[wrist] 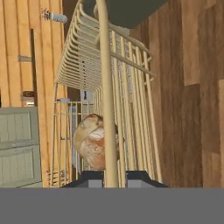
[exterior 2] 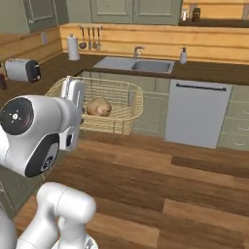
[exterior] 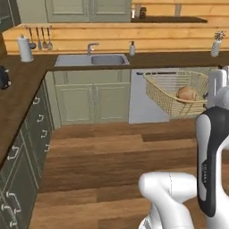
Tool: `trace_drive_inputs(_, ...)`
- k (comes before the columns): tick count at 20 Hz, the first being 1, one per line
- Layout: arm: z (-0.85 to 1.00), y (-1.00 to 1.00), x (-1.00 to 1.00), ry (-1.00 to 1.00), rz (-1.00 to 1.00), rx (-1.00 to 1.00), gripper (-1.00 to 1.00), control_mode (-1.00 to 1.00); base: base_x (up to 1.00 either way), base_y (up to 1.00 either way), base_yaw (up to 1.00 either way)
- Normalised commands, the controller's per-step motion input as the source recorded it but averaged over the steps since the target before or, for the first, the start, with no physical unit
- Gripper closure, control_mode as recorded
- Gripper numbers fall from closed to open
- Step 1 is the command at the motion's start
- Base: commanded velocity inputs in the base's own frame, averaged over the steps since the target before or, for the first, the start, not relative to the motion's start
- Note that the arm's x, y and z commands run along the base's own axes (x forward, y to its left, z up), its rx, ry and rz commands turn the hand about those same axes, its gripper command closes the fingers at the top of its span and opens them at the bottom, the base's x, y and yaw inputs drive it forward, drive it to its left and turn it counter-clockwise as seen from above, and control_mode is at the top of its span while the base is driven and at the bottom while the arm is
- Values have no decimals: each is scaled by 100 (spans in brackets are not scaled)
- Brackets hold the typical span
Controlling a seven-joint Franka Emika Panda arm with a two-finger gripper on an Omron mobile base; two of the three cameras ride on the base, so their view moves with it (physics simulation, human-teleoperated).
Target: Open the cabinet, pick up the bread from the cabinet and place it in the basket. Then move the basket to the dining counter.
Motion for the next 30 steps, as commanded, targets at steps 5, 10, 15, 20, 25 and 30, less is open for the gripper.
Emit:
trace_drive_inputs(5, 0, 0, 0, 0, 0, 0, 100, 100, 7, 4, -92)
trace_drive_inputs(10, 0, 0, 0, 0, 0, 0, 100, 100, 29, 25, -86)
trace_drive_inputs(15, 0, 0, 0, 0, 0, 0, 100, 100, 95, 75, -54)
trace_drive_inputs(20, 0, 0, 0, 0, 0, 0, 100, 100, 100, 8, -51)
trace_drive_inputs(25, 0, 0, 0, 0, 0, 0, 100, 100, 93, -12, -58)
trace_drive_inputs(30, 0, 0, 0, 0, 0, 0, 100, 100, 81, -31, -59)
